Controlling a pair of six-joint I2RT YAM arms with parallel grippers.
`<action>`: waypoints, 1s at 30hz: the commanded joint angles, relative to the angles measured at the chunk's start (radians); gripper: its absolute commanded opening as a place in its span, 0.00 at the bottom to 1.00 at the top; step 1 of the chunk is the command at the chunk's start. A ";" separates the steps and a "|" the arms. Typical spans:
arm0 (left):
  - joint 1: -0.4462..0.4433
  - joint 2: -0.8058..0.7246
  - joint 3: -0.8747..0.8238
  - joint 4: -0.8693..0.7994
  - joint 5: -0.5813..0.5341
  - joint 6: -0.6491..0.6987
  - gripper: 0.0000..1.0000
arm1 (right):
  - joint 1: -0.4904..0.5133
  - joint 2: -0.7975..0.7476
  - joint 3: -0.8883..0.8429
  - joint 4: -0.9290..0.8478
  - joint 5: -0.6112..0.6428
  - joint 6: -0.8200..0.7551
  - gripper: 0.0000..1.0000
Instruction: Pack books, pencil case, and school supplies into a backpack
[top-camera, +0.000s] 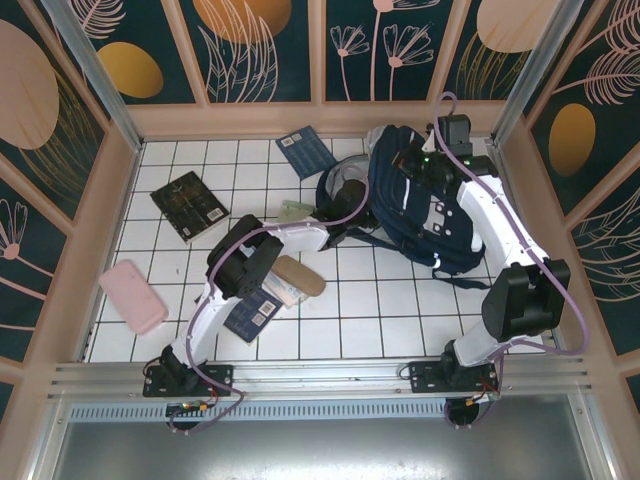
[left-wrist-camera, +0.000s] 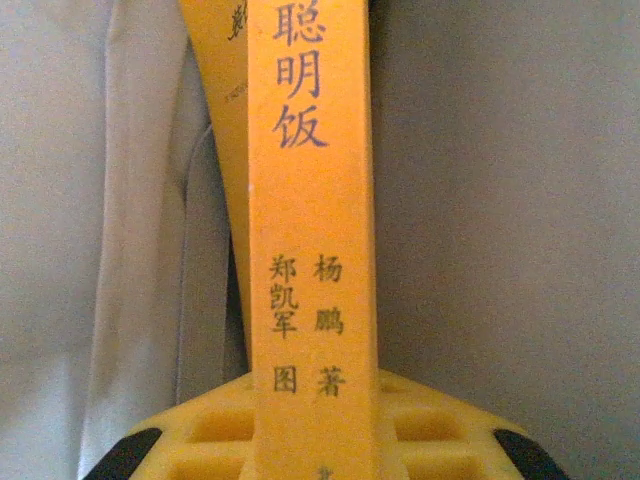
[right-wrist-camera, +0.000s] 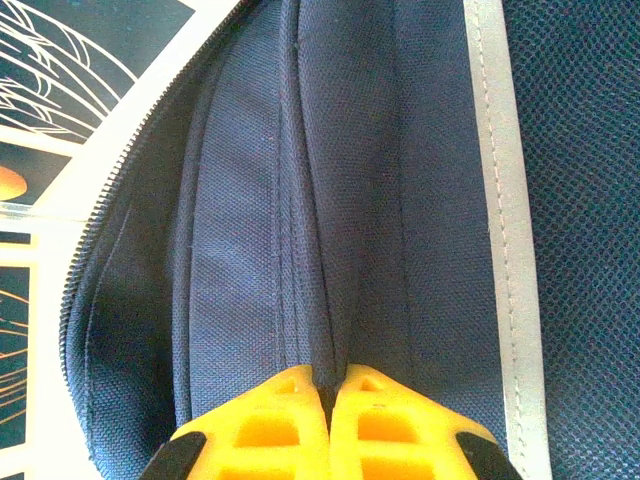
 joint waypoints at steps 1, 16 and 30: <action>-0.023 0.039 0.058 0.027 0.049 0.027 0.00 | 0.003 -0.068 0.020 0.112 -0.083 0.001 0.00; -0.033 0.047 0.085 -0.224 0.058 0.179 0.00 | -0.047 -0.055 0.029 0.086 -0.125 -0.057 0.00; -0.042 0.132 0.189 -0.273 0.196 0.177 0.13 | -0.086 0.023 0.116 0.033 -0.233 -0.164 0.00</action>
